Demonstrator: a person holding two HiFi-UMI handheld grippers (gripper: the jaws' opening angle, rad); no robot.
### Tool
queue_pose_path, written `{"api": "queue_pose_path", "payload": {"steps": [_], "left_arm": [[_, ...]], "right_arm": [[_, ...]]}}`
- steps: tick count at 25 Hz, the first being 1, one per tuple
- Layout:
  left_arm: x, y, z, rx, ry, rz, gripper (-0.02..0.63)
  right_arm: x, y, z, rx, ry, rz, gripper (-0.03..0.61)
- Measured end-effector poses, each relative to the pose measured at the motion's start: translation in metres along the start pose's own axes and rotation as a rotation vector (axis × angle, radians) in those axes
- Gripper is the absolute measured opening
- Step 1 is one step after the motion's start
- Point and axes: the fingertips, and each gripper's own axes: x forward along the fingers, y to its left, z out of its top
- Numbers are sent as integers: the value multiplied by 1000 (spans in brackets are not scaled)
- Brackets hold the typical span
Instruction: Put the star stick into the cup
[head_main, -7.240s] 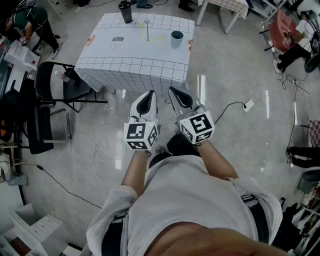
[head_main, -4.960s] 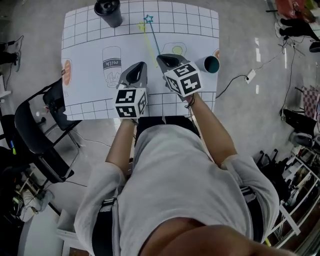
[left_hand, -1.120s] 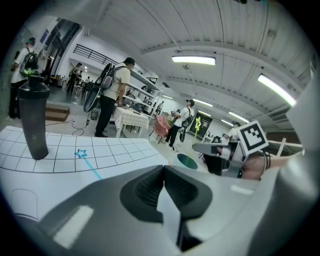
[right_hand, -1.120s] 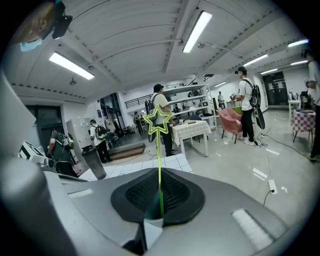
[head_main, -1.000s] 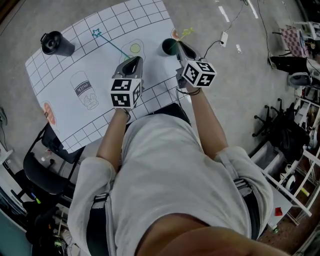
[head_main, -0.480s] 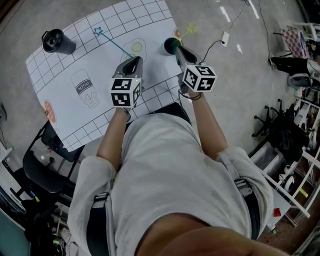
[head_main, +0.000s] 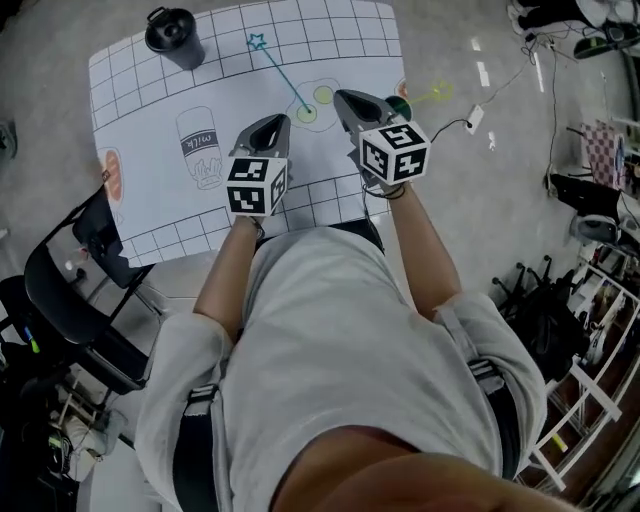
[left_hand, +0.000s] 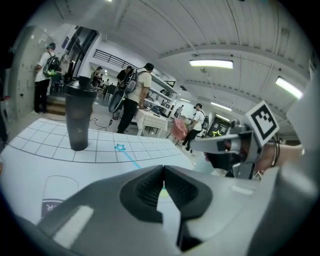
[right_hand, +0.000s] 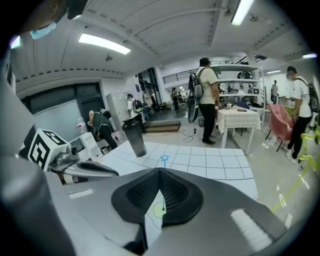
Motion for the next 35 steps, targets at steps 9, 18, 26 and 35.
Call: {"api": "queue_pose_path", "payload": {"steps": [9, 18, 26, 35], "left_arm": [[-37, 84, -3, -98, -46, 157, 3], [-33, 117, -6, -145, -48, 187, 3], [-27, 118, -7, -137, -38, 179, 3], [-35, 118, -13, -139, -29, 205, 3]], "right_arm": [[116, 13, -18, -131, 374, 109, -2], [190, 15, -26, -184, 480, 104, 2], [214, -1, -35, -243, 518, 13, 78], [208, -5, -41, -255, 463, 3, 15]]}}
